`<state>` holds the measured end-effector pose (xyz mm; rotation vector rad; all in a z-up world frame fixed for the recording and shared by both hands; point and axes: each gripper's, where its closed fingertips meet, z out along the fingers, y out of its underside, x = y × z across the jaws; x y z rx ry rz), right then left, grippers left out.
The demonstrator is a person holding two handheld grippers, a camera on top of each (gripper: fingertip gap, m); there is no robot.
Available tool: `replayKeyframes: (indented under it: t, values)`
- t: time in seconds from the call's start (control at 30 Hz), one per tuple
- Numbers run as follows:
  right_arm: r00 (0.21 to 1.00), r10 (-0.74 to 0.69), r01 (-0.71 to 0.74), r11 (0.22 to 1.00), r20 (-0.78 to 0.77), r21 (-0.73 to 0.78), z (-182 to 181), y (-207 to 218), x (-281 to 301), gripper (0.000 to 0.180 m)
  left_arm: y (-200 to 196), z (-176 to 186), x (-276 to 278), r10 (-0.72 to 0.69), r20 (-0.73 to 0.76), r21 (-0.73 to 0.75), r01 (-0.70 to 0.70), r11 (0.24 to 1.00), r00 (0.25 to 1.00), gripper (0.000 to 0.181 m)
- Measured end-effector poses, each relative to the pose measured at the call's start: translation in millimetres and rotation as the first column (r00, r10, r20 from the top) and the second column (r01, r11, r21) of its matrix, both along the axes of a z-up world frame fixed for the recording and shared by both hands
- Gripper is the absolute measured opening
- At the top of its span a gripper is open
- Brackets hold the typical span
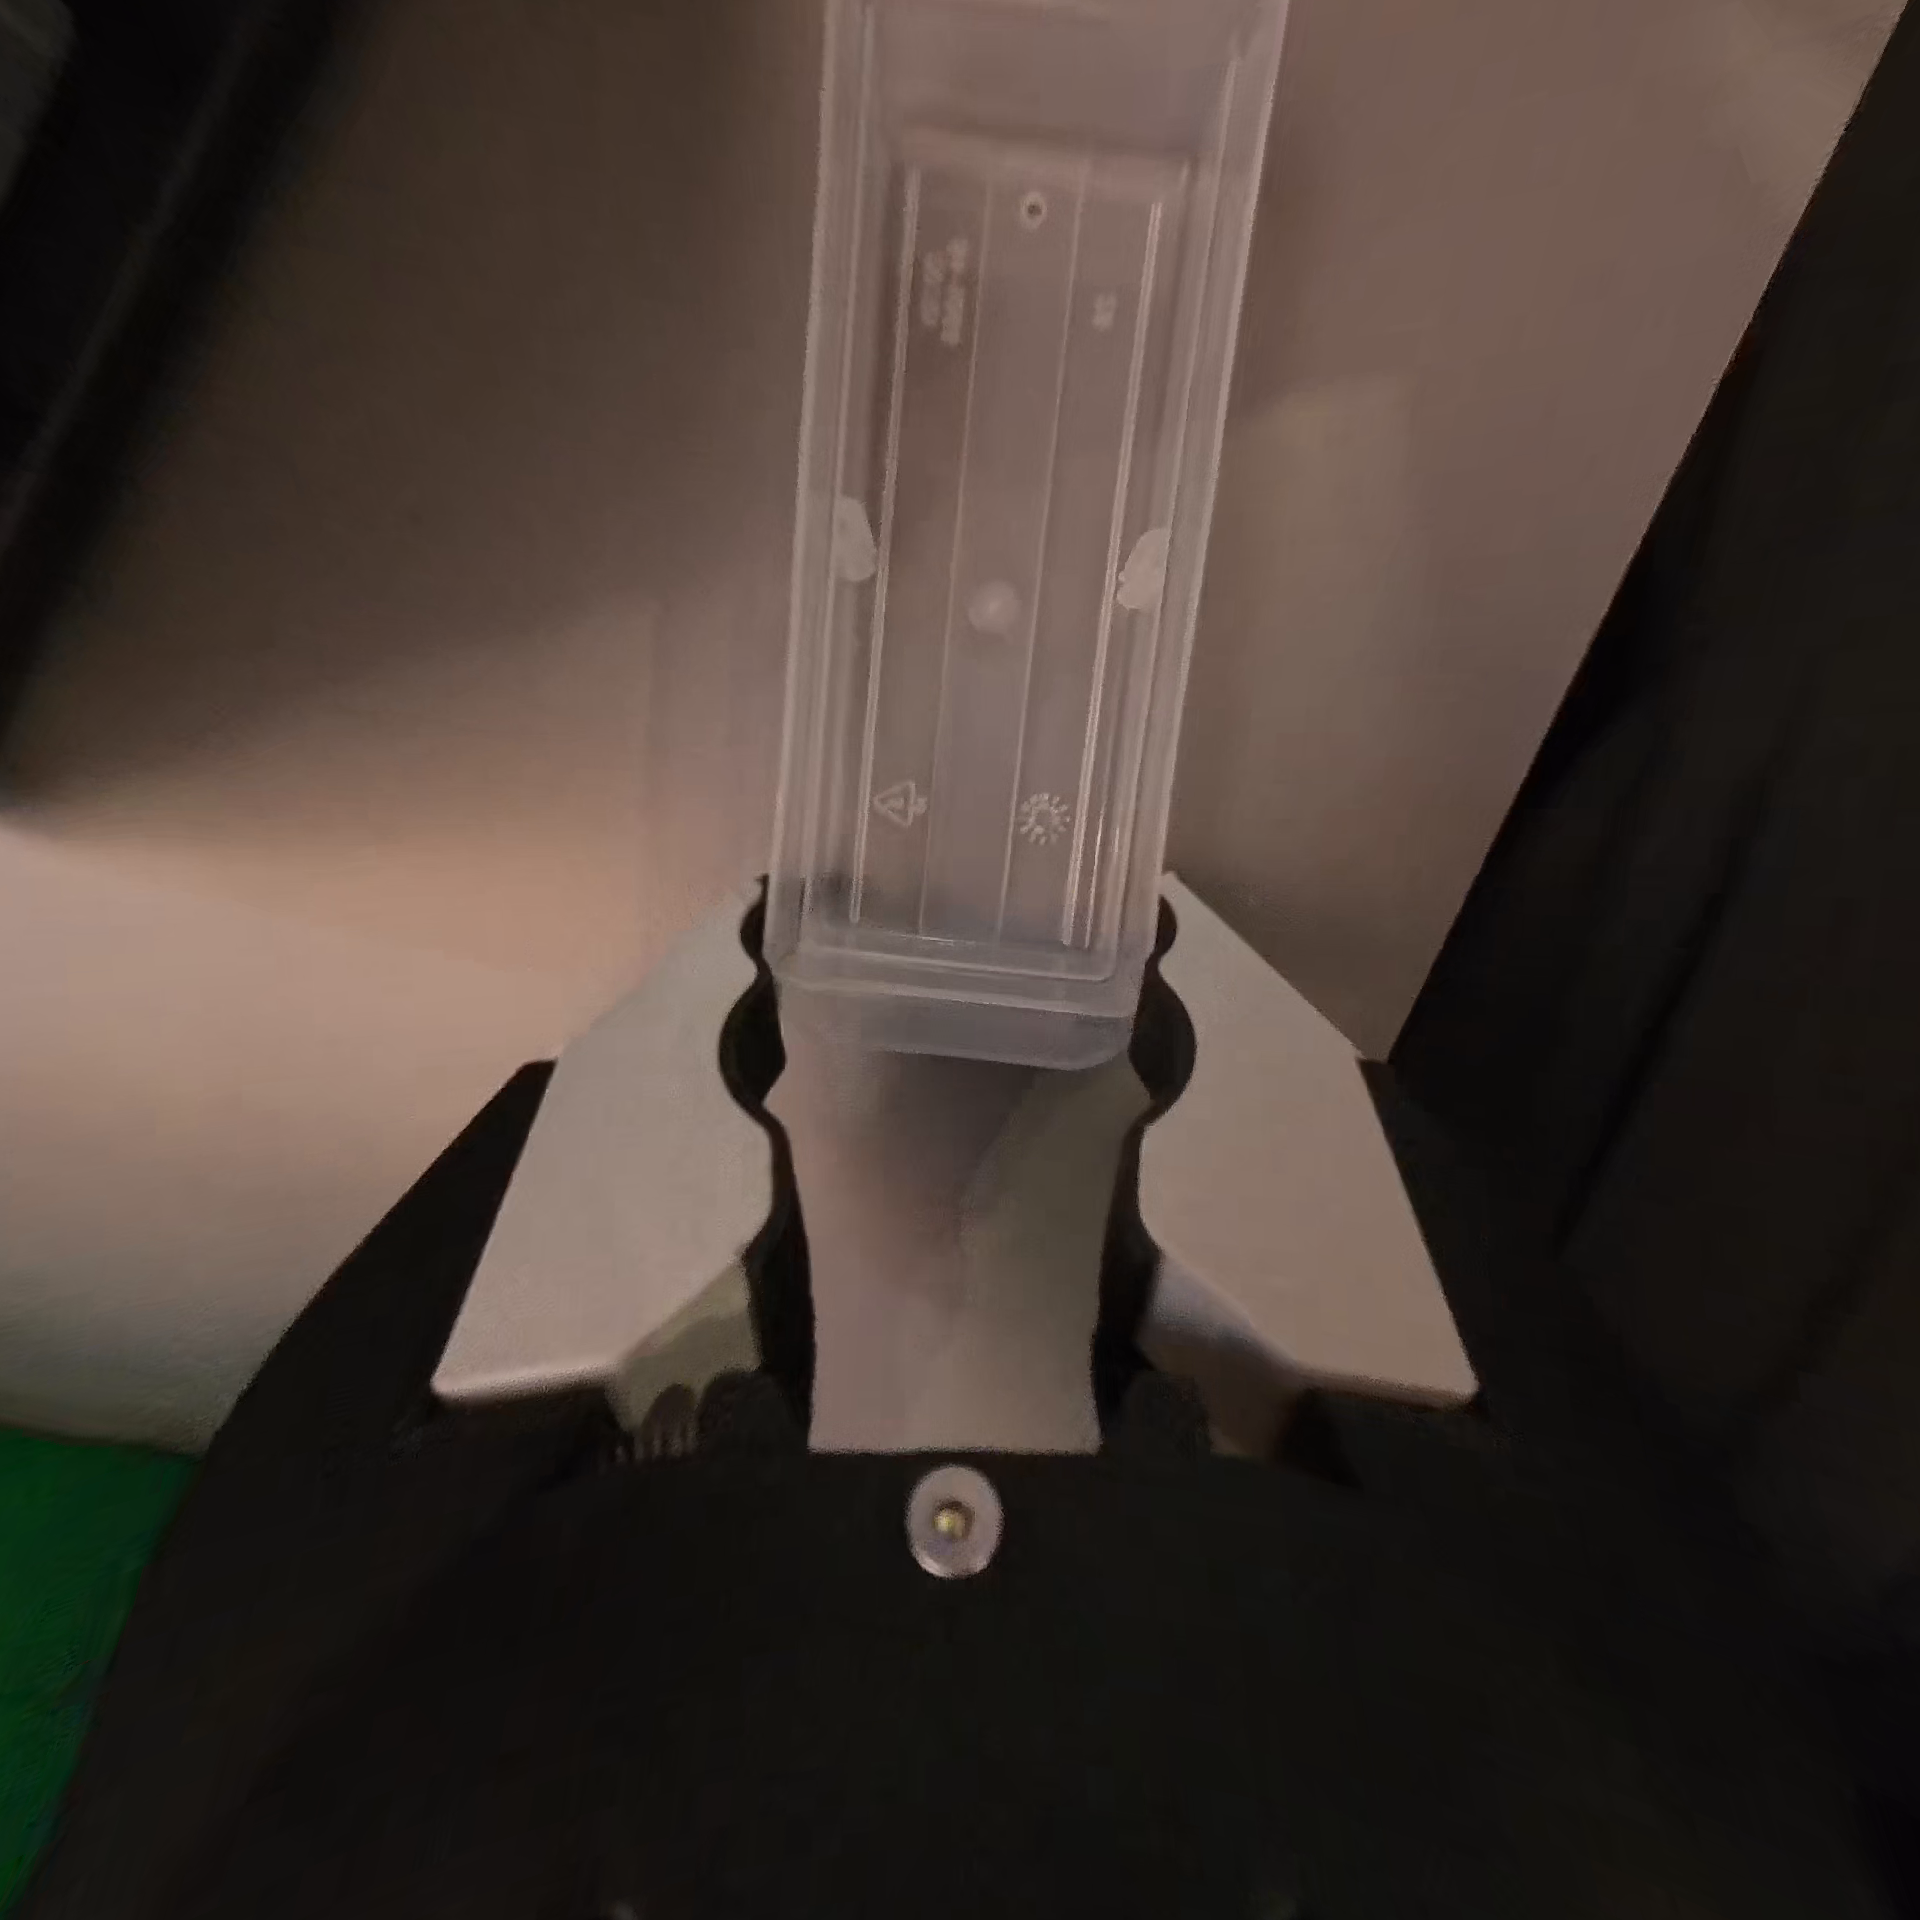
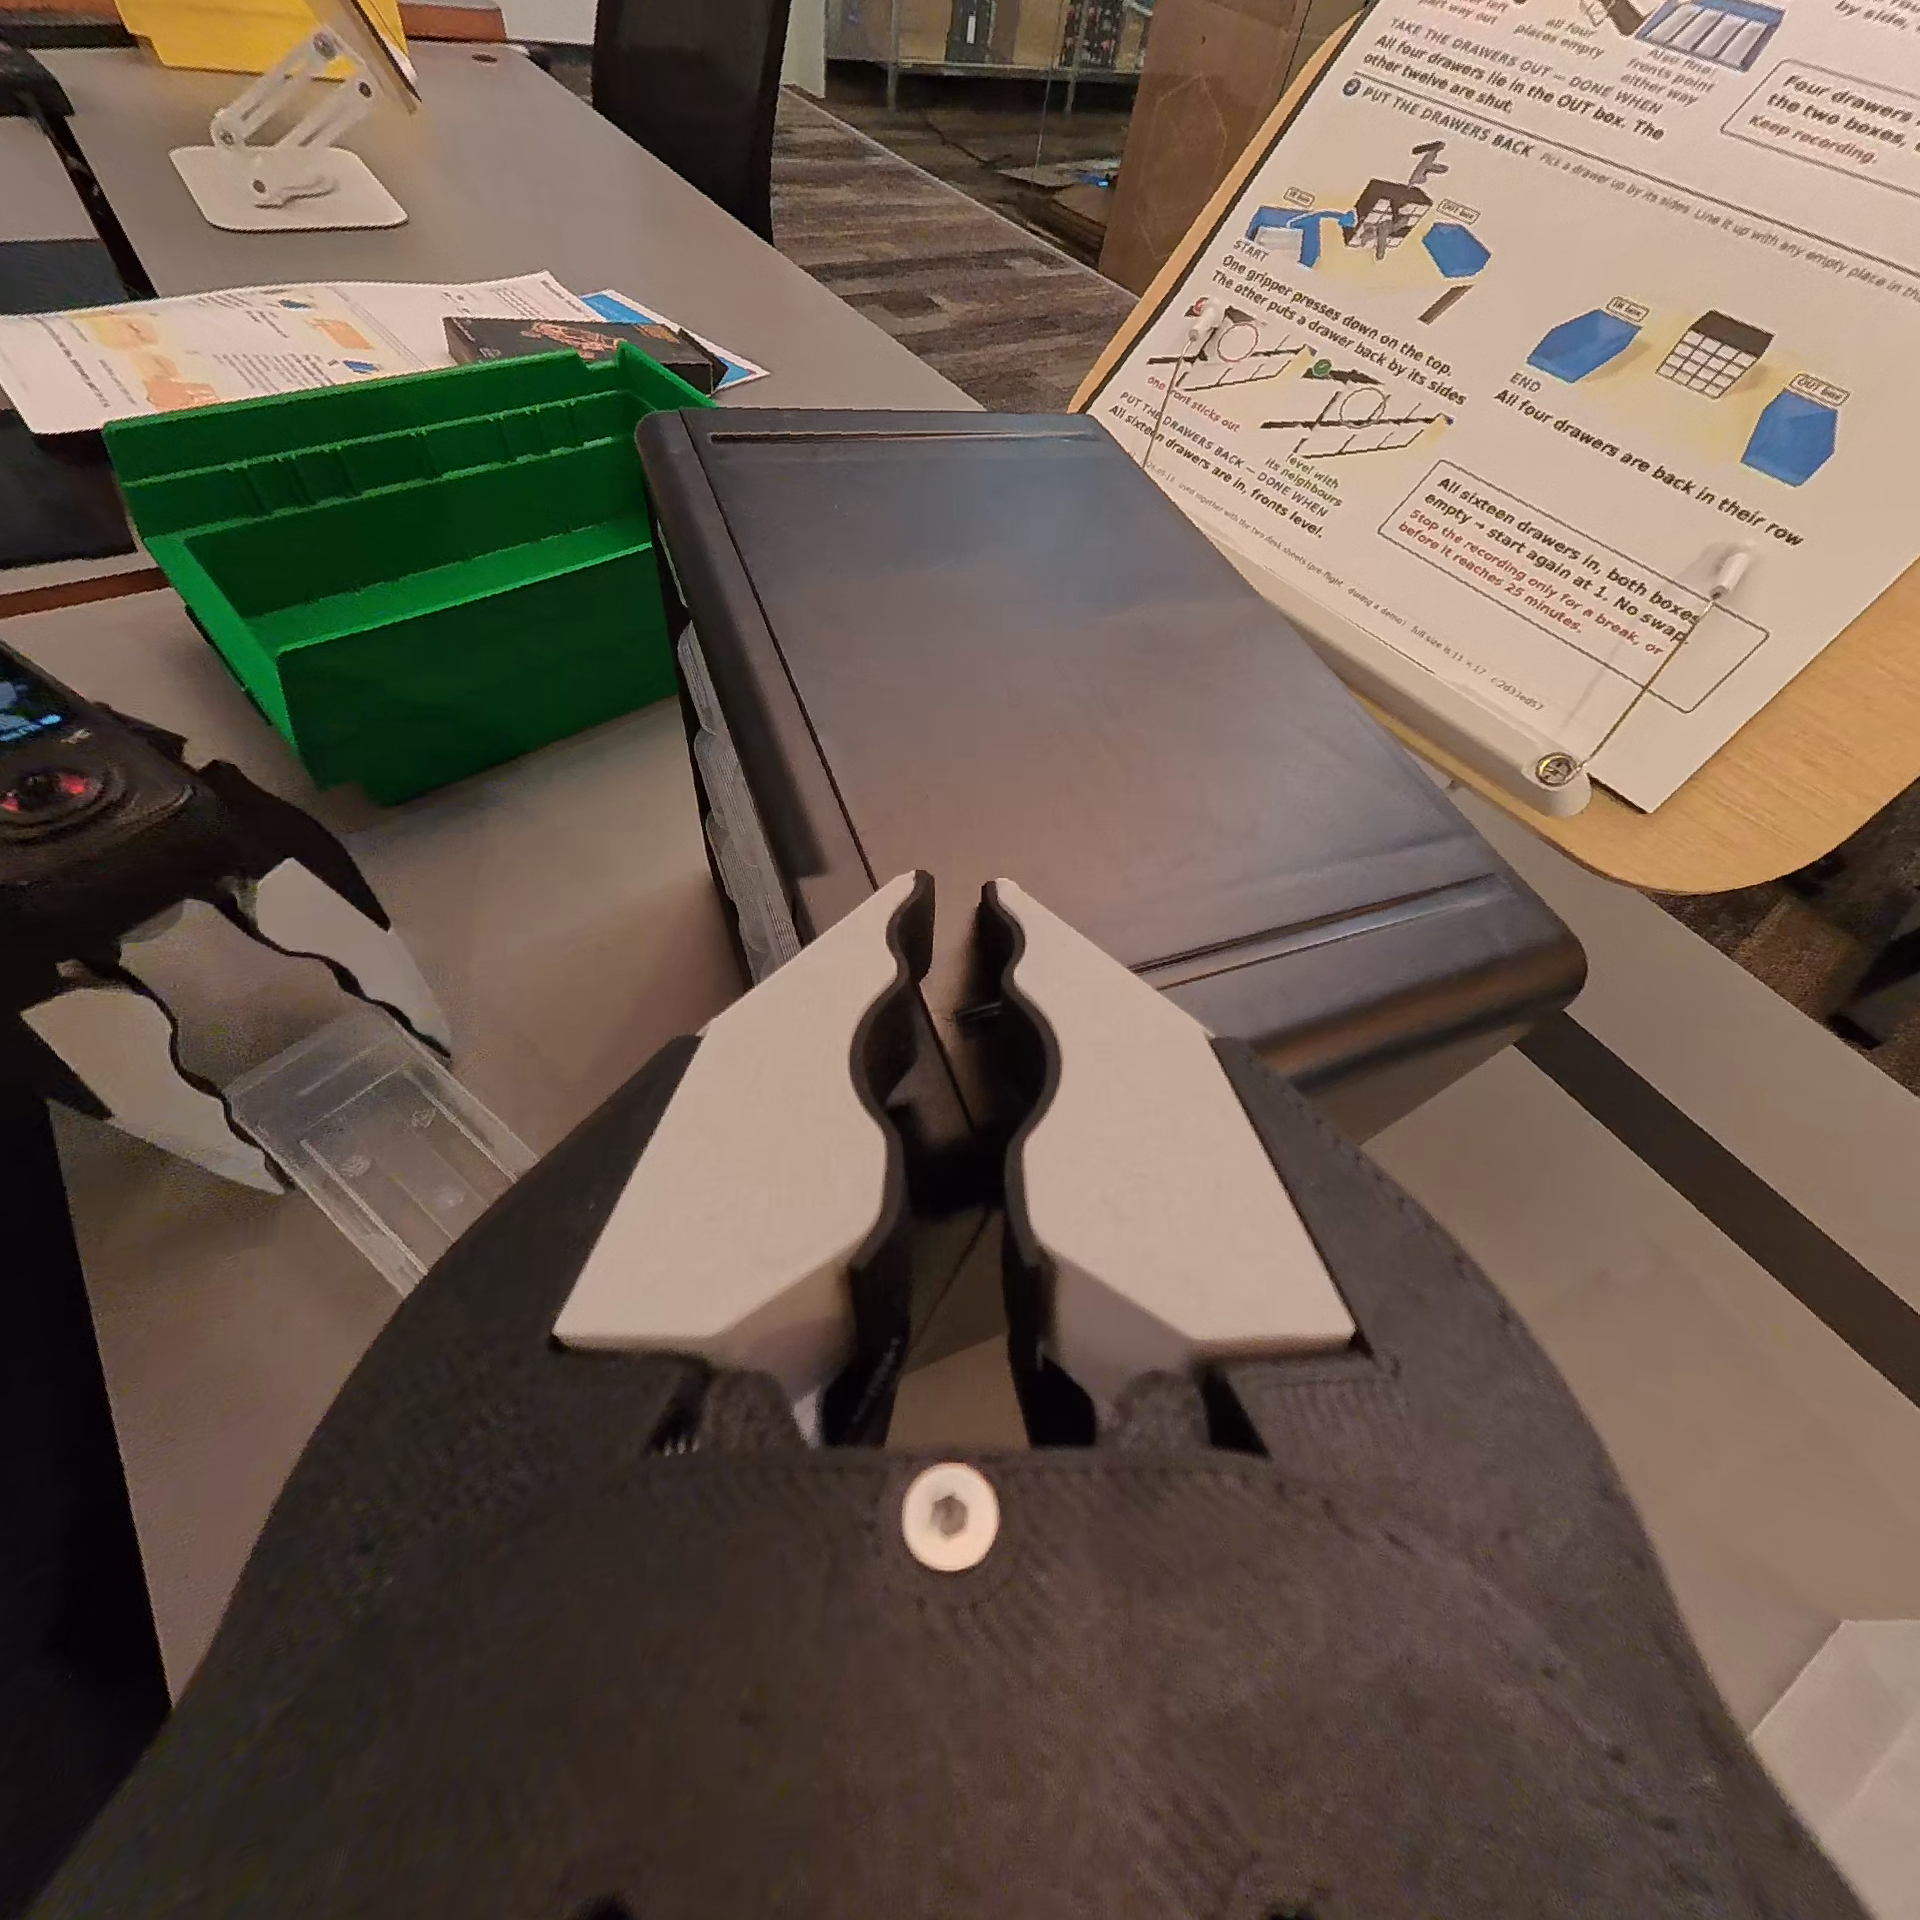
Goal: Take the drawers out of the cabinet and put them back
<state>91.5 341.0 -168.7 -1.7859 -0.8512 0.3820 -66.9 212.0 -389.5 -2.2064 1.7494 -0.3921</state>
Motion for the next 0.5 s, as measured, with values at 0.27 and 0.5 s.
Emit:
replayKeyframes:
  t: [0.27,0.5]
  values:
    - [1.000,-0.002,0.002,1.000,0.001,0.006,0.0,0.3,-0.1,0.007,-2.5,13.5,30.3,0.178,-0.015,-0.013,-0.178,0.984,0.984,0.066]
    - [1.000,-0.003,0.003,1.000,0.002,0.008,-0.2,0.2,0.0,0.008,11.3,41.6,62.5,0.319,-0.093,-0.091,-0.327,0.941,0.943,0.066]
